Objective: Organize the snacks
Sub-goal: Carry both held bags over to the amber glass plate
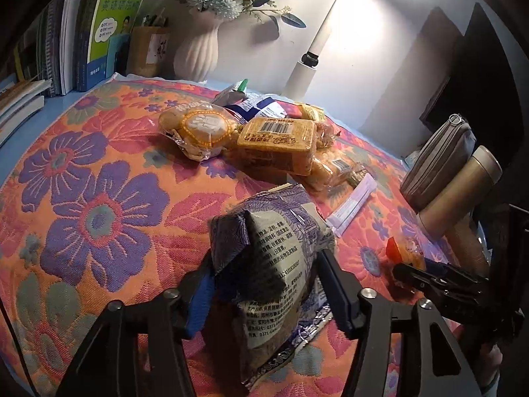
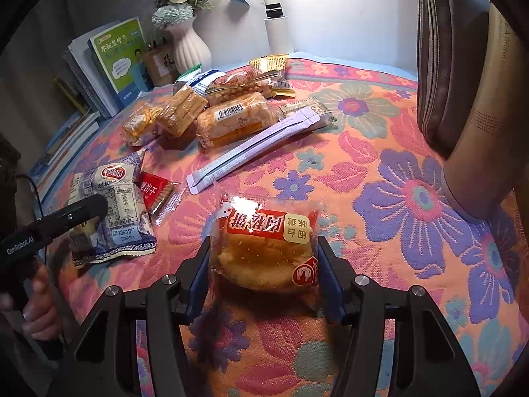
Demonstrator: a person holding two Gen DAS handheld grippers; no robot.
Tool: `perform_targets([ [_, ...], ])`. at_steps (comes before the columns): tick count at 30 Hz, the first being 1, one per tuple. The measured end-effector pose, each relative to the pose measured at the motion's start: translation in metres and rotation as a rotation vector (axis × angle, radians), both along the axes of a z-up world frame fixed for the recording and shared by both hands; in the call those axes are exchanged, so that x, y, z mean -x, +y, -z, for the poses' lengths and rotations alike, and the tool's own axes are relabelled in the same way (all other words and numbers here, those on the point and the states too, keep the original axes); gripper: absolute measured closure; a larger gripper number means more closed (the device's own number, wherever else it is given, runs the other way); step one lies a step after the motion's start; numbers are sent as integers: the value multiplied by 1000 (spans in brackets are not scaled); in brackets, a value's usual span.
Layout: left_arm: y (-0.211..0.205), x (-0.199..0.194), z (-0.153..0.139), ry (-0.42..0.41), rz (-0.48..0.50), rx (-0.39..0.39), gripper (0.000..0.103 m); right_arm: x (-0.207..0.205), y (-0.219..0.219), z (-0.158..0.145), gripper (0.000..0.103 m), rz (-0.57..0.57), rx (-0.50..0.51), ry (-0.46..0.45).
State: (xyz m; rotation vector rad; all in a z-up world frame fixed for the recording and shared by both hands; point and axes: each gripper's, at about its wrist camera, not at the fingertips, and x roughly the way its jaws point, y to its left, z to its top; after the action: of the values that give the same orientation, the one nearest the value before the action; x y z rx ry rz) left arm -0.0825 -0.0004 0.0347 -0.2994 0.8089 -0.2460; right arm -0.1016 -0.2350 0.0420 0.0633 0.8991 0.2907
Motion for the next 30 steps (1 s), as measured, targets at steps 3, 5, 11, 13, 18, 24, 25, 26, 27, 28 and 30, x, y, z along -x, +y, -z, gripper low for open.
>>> perform_targets([
  [3, -4, 4, -6, -15, -1, 1, 60, 5, -1, -5, 47, -2, -6, -11],
  [5, -5, 8, -12, -23, -4, 5, 63, 11, -5, -11, 47, -5, -44, -19],
  [11, -19, 23, -38, -75, 24, 27, 65, 27, -20, -39, 48, 10, -103, -62],
  [13, -29, 29, -50, -98, 50, 32, 65, 34, -29, -50, 48, 15, -122, -81],
  [18, -71, 39, -83, -156, 142, 47, 65, 56, -61, -82, 48, 68, -133, -140],
  [24, -146, 48, -118, -213, 305, 30, 65, 87, -125, -114, 47, 208, -120, -206],
  [25, -162, 48, -124, -219, 337, 29, 65, 92, -140, -120, 47, 243, -120, -219],
  [26, -176, 48, -128, -224, 367, 27, 65, 97, -154, -124, 47, 276, -121, -231],
  [27, -189, 48, -132, -226, 391, 27, 65, 101, -168, -128, 47, 312, -121, -242],
  [28, -205, 47, -136, -228, 420, 26, 65, 104, -182, -131, 47, 346, -123, -251],
  [30, -236, 46, -144, -232, 469, 18, 65, 110, -214, -136, 47, 421, -136, -270],
])
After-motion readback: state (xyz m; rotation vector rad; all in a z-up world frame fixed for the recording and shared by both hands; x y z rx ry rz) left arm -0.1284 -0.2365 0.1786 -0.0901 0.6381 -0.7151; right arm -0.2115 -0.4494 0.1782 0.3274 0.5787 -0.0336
